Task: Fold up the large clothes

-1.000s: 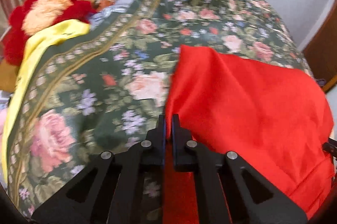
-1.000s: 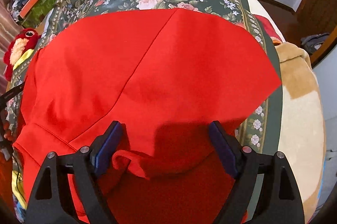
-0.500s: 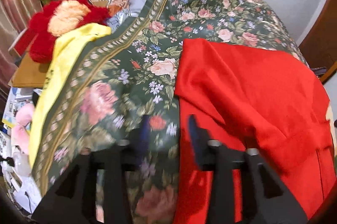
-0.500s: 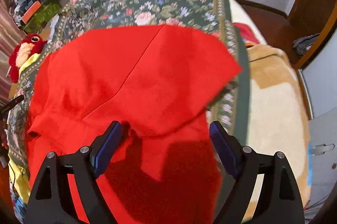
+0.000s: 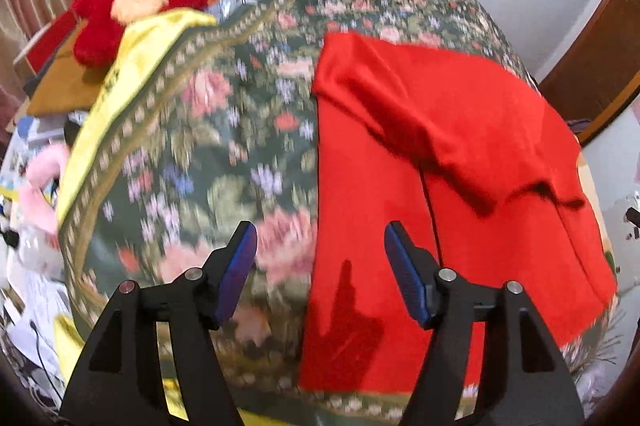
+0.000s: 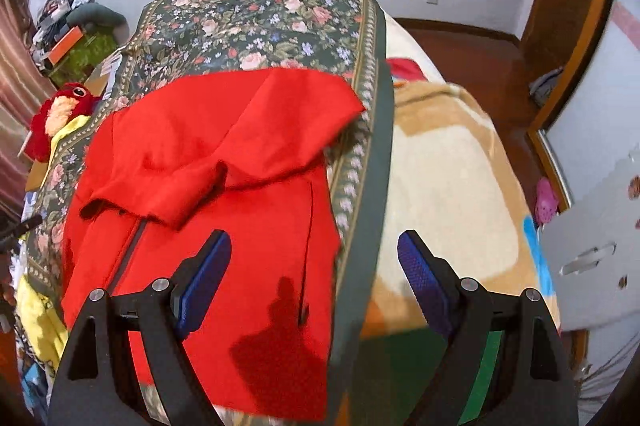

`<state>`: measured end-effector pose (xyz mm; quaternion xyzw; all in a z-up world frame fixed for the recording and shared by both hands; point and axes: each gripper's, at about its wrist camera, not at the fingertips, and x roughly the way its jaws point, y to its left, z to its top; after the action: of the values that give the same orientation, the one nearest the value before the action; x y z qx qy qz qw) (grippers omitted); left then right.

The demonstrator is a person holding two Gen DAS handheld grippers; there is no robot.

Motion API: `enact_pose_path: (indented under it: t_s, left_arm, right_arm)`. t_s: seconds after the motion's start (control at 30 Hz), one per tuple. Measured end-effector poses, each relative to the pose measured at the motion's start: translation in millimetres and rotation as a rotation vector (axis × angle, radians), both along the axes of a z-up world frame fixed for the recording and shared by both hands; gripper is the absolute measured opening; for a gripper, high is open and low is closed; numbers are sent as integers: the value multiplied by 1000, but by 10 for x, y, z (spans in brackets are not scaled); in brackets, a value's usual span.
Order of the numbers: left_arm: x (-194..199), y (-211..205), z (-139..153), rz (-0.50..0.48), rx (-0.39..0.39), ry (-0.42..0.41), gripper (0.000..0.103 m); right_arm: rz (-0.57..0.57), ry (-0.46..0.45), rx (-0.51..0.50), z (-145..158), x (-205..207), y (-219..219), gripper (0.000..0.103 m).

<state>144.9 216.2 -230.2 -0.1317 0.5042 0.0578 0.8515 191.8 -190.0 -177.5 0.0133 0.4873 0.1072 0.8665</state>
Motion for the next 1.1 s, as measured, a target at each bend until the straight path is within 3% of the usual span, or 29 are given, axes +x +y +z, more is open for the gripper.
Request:
enact_pose_path:
  t_s: [0.33,0.47,0.57,0.67,0.77,0.83,0.93,0.97,1.03,1.1]
  left_arm:
    - [-399,-94,-604,33,-150,120,66]
    - [-515,-89,-847,65,-193,151,66]
    - [-558,-121,-883,77,-226,130,66]
    - [-546,-154,-934,71,-307,129,65]
    - [-534,-189,-919,55,-317,116,52]
    - [-486,-217,-885,42,-340,110,30]
    - [-401,-280,-791,24,-339,96,10]
    - [-355,-299,-757,16,-342,90,9]
    - [-281,-333,-705,-8,-356,70,7]
    - [-213,-421,-591,-26,-334,42,6]
  right_arm:
    - [17,101,6,-442,-321,79,83]
    - [-10,85,35,-499,-373,20,87]
    - [-34,127,122,-577,-299,-79,89]
    - [-60,183,223,-688,-201,-153,89]
    - [-71,202,269,-751,-128,-161,89]
    - [-51,188,269,-738,-113,-113,81]
    - [-11,164,259,-690,-124,-45,63]
    - [5,161,255,-669,-124,-24,59]
    - [19,154,245,-644,-101,-11,39]
    - [27,150,203,-614,-82,6,34]
